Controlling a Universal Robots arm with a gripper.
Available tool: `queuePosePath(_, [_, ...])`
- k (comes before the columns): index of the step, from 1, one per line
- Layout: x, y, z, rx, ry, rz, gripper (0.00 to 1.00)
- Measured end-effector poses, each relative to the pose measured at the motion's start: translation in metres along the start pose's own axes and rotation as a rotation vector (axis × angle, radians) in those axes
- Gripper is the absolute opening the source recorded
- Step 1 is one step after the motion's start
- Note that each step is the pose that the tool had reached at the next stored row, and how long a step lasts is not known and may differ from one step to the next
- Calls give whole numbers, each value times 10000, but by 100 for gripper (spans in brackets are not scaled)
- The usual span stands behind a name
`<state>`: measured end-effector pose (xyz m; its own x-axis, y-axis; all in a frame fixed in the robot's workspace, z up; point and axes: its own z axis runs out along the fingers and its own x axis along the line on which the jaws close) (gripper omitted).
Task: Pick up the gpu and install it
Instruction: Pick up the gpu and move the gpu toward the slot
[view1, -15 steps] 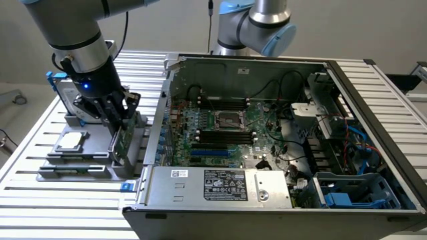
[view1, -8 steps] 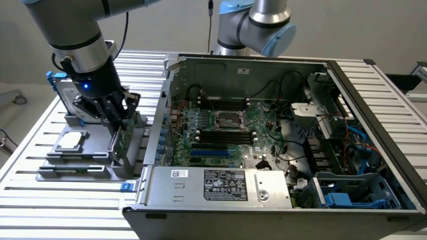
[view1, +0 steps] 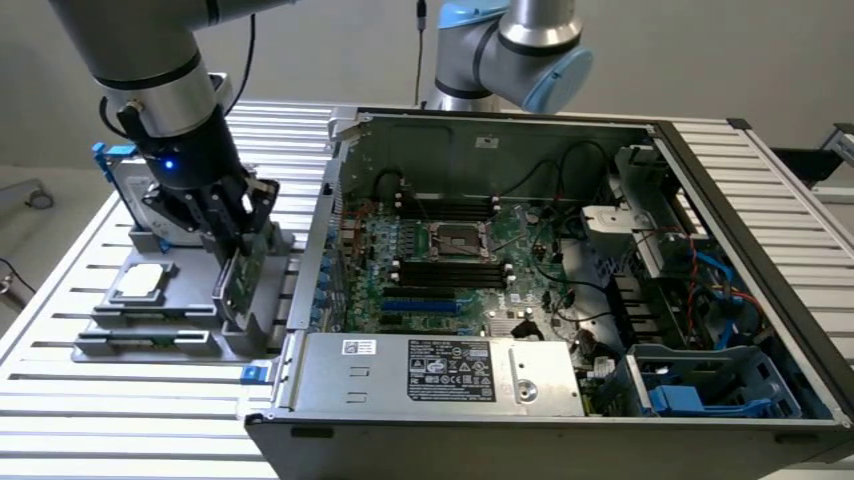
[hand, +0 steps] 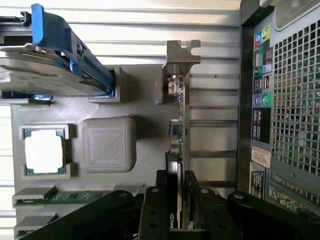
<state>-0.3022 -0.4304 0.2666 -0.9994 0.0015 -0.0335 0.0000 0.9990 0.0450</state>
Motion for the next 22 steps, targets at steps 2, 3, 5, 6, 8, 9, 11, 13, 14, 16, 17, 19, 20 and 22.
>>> queuePosePath(2, [-3,2,-48,-3,14,1,26])
queuePosePath(3, [-5,3,-79,-7,21,1,26])
queuePosePath(5, [-9,5,-150,-23,32,2,26])
queuePosePath(6, [-10,6,-189,-28,38,2,26])
queuePosePath(8, [-15,9,-271,-37,48,4,26])
queuePosePath(9, [-17,10,-317,-40,52,4,26])
queuePosePath(11, [-20,13,-411,-47,53,5,26])
queuePosePath(13, [-24,15,-499,-52,52,4,26])
queuePosePath(14, [-26,16,-544,-52,54,4,26])
queuePosePath(16, [-30,20,-634,-58,53,5,26])
queuePosePath(17, [-31,22,-678,-61,53,5,26])
queuePosePath(19, [-34,25,-751,-63,52,4,26])
queuePosePath(20, [-35,26,-783,-62,53,4,26])
queuePosePath(22, [-37,30,-858,-66,50,5,26])
